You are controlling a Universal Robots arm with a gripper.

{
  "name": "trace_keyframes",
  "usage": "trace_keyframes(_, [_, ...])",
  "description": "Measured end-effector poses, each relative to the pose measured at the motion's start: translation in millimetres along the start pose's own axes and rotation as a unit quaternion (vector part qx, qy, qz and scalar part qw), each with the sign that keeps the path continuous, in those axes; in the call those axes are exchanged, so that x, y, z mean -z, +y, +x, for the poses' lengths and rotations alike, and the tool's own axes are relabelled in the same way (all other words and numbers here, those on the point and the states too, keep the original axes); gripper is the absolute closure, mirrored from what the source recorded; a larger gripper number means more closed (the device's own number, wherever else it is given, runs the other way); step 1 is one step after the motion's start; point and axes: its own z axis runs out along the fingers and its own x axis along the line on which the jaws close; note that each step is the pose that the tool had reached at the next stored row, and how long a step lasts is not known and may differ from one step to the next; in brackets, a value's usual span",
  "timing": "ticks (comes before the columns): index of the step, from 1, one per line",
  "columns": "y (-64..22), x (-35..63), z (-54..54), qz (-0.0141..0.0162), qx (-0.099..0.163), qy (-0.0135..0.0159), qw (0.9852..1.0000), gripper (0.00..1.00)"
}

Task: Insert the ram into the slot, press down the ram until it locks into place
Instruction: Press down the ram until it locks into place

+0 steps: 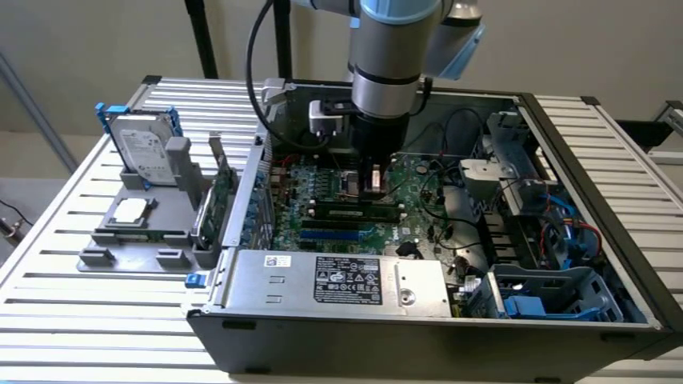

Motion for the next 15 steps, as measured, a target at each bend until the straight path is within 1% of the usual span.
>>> trace_keyframes(2, [0.3, -1.8, 0.0, -0.0002, 0.000, 0.0004, 1.0000, 0.89])
trace_keyframes(3, [0.4, -3.0, -0.2, 0.0001, 0.000, -0.0002, 1.0000, 0.89])
trace_keyframes(4, [0.7, -3.8, -0.2, 0.0000, 0.000, 0.0000, 1.0000, 0.89])
trace_keyframes(6, [1.0, -4.3, -0.2, -0.0001, 0.000, 0.0002, 1.0000, 0.89])
trace_keyframes(7, [0.9, -3.9, -0.3, 0.0000, 0.000, -0.0002, 1.0000, 0.89])
trace_keyframes(8, [1.0, -1.5, -0.4, -0.0003, 0.000, -0.0015, 1.0000, 0.89])
trace_keyframes(10, [1.1, 7.9, 0.3, -0.0010, -0.001, -0.0005, 1.0000, 0.89])
trace_keyframes(12, [1.2, 16.9, 0.8, -0.0016, -0.001, -0.0005, 1.0000, 0.89])
trace_keyframes(13, [1.2, 18.6, 1.0, -0.0018, -0.001, -0.0004, 1.0000, 0.89])
trace_keyframes(15, [1.1, 18.6, 0.9, -0.0019, -0.001, -0.0005, 1.0000, 0.89])
